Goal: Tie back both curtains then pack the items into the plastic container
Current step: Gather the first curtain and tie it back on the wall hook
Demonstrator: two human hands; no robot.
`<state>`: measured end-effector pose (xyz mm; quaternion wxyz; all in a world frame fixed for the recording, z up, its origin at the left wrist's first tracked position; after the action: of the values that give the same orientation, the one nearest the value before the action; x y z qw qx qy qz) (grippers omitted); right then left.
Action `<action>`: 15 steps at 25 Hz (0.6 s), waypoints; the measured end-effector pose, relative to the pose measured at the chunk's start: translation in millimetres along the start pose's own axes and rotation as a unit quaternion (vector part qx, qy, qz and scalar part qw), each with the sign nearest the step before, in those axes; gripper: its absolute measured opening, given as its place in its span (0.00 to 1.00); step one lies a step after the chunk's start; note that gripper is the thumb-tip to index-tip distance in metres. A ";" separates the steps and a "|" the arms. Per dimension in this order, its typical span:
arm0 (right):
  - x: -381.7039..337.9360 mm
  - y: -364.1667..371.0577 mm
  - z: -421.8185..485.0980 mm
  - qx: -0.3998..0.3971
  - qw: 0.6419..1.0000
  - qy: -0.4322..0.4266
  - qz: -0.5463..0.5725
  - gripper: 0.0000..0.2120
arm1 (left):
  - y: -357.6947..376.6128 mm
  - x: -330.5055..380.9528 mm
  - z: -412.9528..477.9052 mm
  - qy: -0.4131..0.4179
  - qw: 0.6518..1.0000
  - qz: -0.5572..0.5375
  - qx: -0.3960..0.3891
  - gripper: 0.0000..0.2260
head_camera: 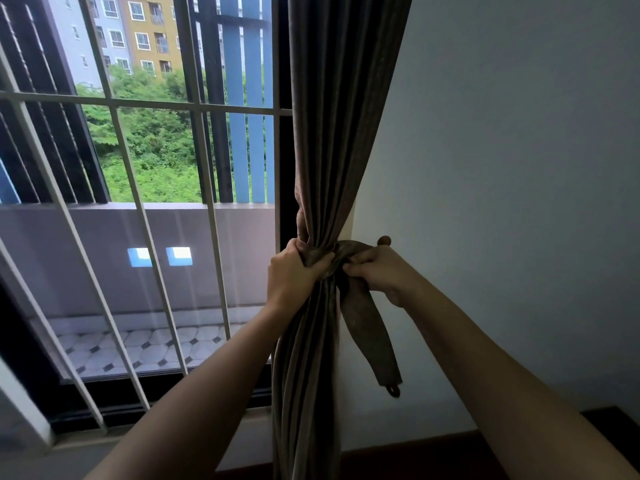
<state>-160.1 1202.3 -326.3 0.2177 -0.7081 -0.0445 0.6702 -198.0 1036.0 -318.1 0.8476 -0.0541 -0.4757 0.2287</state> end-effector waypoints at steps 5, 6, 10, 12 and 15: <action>-11.9 -2.8 -12.6 -0.006 0.999 0.033 0.034 0.05 | 14.0 -2.8 -8.9 0.002 0.990 -0.060 -0.130 0.19; -15.7 -4.2 -14.9 -0.005 0.999 0.025 0.026 0.05 | 16.1 -6.3 -14.5 -0.012 0.980 -0.098 -0.173 0.19; -22.7 -2.1 -23.4 0.004 1.000 0.002 0.017 0.09 | 10.5 -19.3 -32.5 -0.082 0.949 -0.223 -0.209 0.22; -22.9 4.2 -24.7 0.002 0.999 0.004 0.038 0.08 | 3.8 -14.3 -41.5 -0.038 0.964 -0.188 -0.183 0.22; -21.8 15.2 -19.5 -0.003 0.997 0.003 0.075 0.04 | -15.6 -5.3 -54.4 0.044 0.986 -0.123 -0.100 0.23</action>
<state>-146.8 1176.0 -311.4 0.1649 -0.7121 0.0074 0.6824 -149.9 1026.6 -346.9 0.8795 -0.0895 -0.4618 0.0717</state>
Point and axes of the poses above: each hand's wrist, its own z-axis towards the middle knuckle, its own y-axis out of the palm, x = y × z, the point moved 10 cm from there along z, towards the middle knuckle, and after that the axes turned 7 degrees about x, right-handed, at the moved point
